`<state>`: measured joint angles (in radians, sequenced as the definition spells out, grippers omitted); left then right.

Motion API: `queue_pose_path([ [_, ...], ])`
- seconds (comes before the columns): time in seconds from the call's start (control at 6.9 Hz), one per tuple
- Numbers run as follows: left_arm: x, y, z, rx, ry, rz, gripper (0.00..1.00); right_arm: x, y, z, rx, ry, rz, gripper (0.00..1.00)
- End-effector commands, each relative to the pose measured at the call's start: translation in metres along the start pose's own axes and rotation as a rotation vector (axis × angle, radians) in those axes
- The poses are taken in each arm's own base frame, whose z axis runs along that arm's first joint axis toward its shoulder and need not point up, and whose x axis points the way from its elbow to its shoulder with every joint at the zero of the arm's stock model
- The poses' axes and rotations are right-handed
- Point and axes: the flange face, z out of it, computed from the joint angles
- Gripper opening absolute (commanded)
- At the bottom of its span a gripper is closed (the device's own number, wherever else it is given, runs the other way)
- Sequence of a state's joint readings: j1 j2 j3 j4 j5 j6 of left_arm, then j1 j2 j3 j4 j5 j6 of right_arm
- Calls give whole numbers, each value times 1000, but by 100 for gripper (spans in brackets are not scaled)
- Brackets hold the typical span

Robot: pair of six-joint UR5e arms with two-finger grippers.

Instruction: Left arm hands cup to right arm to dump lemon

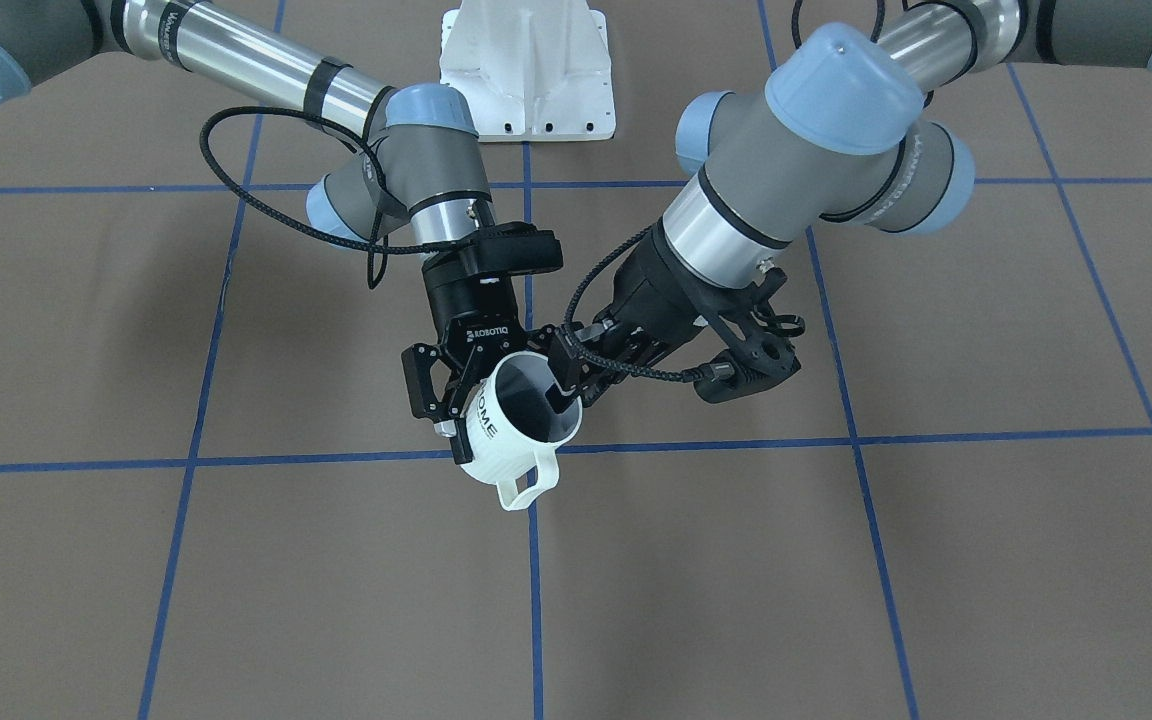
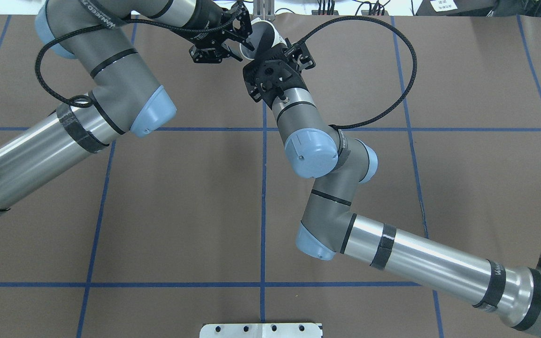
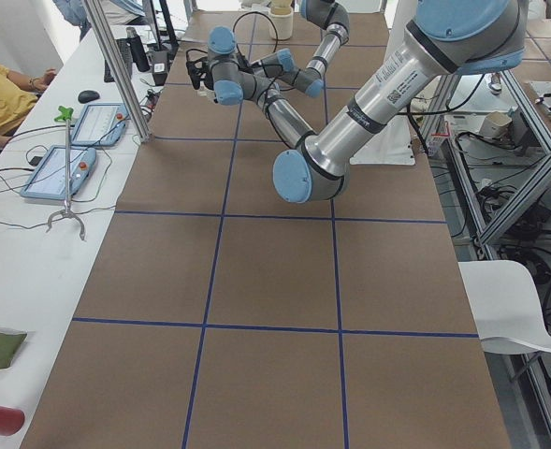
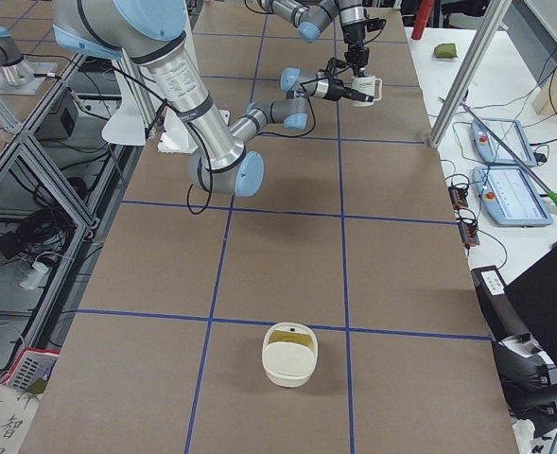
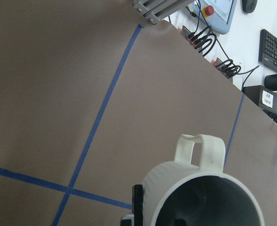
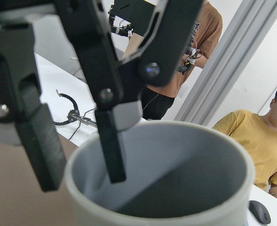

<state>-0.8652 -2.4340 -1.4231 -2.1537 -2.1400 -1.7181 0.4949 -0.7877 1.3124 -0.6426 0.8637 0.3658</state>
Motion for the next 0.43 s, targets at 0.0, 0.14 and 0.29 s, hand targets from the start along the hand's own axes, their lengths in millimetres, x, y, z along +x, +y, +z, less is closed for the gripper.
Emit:
queue_pose_path([
  [0.0,-1,-1,2,1,-4,-3,37,-1,0,-1,0,-3,0,0],
  [0.14,1,-2,3,1,-4,-3,35,0,0,0,0,-1,-1,0],
  [0.29,2,-1,3,-1,-3,-2,14,-1,1,-1,-1,-2,-1,0],
])
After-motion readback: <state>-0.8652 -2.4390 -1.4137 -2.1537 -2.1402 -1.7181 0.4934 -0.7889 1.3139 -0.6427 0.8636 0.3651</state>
